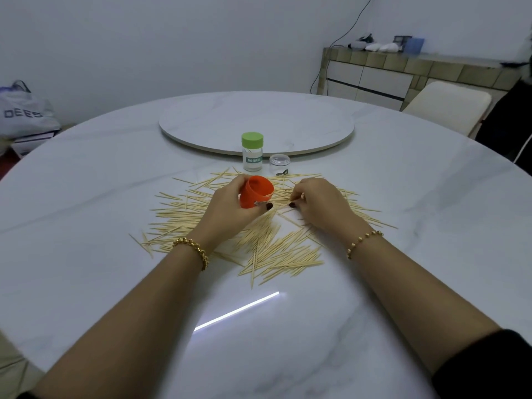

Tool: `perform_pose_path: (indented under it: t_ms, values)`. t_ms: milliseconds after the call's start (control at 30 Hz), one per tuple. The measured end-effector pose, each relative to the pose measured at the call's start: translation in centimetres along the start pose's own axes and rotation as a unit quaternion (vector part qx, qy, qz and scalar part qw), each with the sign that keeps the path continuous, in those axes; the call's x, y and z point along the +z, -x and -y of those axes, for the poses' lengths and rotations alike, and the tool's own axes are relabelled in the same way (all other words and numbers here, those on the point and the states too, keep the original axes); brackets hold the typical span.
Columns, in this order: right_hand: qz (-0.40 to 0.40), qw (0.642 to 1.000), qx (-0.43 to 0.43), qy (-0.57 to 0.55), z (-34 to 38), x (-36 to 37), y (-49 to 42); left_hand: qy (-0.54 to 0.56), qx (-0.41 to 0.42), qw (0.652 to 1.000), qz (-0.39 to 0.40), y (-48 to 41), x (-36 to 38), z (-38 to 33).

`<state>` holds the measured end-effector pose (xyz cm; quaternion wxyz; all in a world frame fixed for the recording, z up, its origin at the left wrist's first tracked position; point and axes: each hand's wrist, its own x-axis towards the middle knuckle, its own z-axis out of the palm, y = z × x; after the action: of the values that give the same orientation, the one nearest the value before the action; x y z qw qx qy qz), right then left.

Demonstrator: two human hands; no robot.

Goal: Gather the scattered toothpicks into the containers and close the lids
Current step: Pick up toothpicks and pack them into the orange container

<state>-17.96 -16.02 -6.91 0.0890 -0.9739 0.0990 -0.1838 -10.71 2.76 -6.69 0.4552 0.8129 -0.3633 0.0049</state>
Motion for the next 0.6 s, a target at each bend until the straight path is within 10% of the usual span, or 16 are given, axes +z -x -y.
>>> perform_pose_path:
  t_ms: [400,600]
  values:
    - [-0.052,0.999,0.012,0.000,0.1,1.1,0.3,0.000,0.000,1.000,-0.006,-0.1,-0.3,0.2]
    - [-0.131,0.967,0.080,-0.205,0.2,-0.2,-0.3,-0.002,0.007,1.000,-0.011,-0.4,-0.6,-0.1]
